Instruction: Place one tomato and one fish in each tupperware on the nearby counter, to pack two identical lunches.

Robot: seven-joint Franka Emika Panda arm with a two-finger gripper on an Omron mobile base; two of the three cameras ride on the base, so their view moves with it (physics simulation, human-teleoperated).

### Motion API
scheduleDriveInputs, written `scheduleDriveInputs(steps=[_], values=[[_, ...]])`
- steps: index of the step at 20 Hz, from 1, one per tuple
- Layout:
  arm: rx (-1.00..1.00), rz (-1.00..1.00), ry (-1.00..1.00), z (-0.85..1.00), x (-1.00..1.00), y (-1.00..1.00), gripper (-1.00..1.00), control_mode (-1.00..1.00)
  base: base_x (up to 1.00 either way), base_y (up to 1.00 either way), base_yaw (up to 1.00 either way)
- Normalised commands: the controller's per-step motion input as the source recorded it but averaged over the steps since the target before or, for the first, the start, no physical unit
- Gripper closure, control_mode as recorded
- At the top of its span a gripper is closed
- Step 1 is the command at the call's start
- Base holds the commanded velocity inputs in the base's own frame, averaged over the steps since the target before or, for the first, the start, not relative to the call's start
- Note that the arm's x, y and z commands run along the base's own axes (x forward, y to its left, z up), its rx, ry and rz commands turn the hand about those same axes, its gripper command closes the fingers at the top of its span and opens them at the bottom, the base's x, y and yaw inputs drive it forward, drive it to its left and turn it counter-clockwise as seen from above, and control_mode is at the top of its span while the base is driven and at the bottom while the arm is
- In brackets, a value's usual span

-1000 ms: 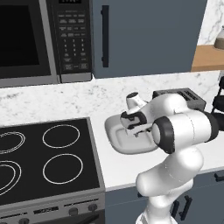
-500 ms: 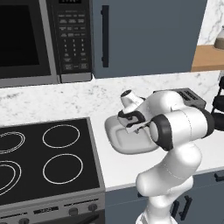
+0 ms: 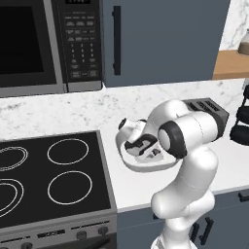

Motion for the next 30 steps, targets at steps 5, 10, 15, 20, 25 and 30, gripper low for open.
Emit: scheduleDriveInputs(steps=[5,10,15,20,25,30], values=[[-0.03,0.06,-0.04,0.84,0.0,0.0,-1.0,-1.0,0.0,0.0,0.0],[0.16,0.03,-0.13,0.54,-0.6,-0.3,-1.0,-1.0,0.0,0.0,0.0],[0.34,0.0,-0.15,0.45,-1.0,-0.4,-1.0,-1.0,0.0,0.0,0.0],[0.36,0.02,-0.21,0.54,-1.0,-0.39,-1.0,-1.0,0.0,0.0,0.0],[0.25,0.11,-0.01,0.79,-1.0,-0.07,-1.0,-1.0,0.0,0.0,0.0],[0.14,0.02,-0.01,0.61,-1.0,0.0,-1.0,-1.0,0.0,0.0,0.0]])
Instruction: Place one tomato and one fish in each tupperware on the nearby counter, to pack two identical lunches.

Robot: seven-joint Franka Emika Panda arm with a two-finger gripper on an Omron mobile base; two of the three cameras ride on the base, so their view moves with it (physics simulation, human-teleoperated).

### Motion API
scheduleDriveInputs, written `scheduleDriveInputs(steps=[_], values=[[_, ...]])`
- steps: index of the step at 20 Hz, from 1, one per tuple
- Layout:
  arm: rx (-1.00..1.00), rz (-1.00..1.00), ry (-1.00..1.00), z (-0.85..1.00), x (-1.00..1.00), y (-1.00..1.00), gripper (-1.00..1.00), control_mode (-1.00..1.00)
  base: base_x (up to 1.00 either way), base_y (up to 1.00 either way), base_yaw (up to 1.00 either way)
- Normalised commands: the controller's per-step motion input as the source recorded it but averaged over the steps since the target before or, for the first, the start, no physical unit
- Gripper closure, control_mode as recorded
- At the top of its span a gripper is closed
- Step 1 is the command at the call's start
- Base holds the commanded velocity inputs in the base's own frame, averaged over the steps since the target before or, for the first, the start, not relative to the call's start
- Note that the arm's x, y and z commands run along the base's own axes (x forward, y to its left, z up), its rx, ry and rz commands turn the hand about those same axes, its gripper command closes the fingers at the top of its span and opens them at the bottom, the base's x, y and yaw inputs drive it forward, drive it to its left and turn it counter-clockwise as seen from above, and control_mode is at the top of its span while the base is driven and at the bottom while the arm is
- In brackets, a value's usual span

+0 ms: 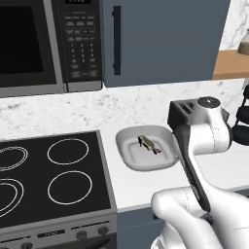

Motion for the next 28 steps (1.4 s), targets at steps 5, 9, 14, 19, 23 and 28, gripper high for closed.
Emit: scheduleDriveInputs(steps=[5,9,14,19,23,28], values=[[0.0,-0.01,-0.01,0.02,-0.3,-0.04,-1.0,-1.0,0.0,0.0,0.0],[0.0,0.0,0.0,0.0,0.0,0.0,-1.0,1.0,-0.3,0.0,0.0],[0.0,0.0,0.0,0.0,0.0,0.0,-1.0,1.0,-1.0,-0.12,-0.1],[0.0,0.0,0.0,0.0,0.0,0.0,-1.0,1.0,-1.0,-0.57,-0.28],[0.0,0.0,0.0,0.0,0.0,0.0,-1.0,1.0,-0.9,-0.93,-0.4],[0.0,0.0,0.0,0.0,0.0,0.0,-1.0,1.0,-0.5,-1.0,-0.36]])
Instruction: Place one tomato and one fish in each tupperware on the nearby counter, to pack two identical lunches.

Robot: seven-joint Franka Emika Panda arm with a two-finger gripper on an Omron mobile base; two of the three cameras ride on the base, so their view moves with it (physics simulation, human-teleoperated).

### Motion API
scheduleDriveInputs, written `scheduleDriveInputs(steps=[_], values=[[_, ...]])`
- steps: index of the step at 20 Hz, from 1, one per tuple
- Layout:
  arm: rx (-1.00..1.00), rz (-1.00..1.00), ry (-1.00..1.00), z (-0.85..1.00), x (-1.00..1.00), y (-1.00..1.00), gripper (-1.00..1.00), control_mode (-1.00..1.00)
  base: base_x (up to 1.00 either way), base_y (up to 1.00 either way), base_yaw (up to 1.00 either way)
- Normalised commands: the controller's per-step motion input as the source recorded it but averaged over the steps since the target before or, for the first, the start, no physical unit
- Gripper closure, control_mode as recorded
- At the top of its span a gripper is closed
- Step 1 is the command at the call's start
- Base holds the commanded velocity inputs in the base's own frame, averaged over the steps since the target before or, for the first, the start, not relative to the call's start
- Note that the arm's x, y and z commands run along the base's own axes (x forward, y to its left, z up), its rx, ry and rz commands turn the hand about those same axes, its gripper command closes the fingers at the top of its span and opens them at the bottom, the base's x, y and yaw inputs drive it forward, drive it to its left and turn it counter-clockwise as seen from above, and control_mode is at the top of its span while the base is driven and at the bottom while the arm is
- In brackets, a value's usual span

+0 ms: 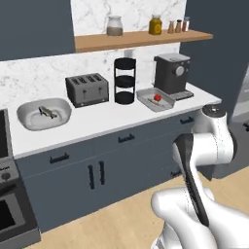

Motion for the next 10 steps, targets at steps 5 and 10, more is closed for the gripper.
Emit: scheduleDriveInputs(steps=[5,10], values=[[0.0,0.0,0.0,0.0,0.0,0.0,-1.0,1.0,0.26,-1.0,-0.28],[0.0,0.0,0.0,0.0,0.0,0.0,-1.0,1.0,0.61,-1.0,-0.18]])
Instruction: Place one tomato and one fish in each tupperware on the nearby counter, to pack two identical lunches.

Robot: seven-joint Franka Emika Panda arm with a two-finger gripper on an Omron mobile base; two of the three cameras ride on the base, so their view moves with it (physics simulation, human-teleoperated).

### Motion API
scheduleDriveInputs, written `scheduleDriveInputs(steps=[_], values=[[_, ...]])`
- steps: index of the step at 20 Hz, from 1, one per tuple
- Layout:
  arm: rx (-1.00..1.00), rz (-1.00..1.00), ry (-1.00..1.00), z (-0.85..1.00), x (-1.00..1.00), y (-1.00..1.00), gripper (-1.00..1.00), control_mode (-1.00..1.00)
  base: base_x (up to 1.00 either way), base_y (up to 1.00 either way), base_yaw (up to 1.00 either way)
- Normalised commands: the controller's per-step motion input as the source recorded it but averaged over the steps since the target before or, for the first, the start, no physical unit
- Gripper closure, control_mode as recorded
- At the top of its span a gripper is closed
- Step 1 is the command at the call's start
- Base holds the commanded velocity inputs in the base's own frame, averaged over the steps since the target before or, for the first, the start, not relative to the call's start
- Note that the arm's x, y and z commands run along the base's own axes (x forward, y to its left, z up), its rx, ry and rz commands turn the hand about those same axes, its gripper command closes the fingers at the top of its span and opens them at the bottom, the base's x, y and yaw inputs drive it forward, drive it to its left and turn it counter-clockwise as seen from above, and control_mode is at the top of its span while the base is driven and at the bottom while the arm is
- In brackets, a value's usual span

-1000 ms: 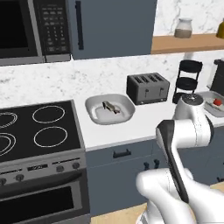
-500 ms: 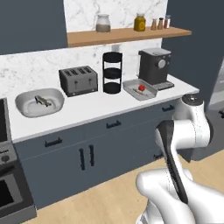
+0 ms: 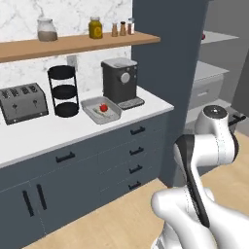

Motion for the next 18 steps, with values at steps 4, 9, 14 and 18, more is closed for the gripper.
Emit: scheduleDriveInputs(steps=[4,9,14,18], values=[[0.0,0.0,0.0,0.0,0.0,0.0,-1.0,1.0,0.83,-1.0,0.0],[0.0,0.0,0.0,0.0,0.0,0.0,-1.0,1.0,0.87,-1.0,0.08],[0.0,0.0,0.0,0.0,0.0,0.0,-1.0,1.0,0.87,-1.0,0.14],[0.0,0.0,0.0,0.0,0.0,0.0,-1.0,1.0,0.85,-1.0,0.14]])
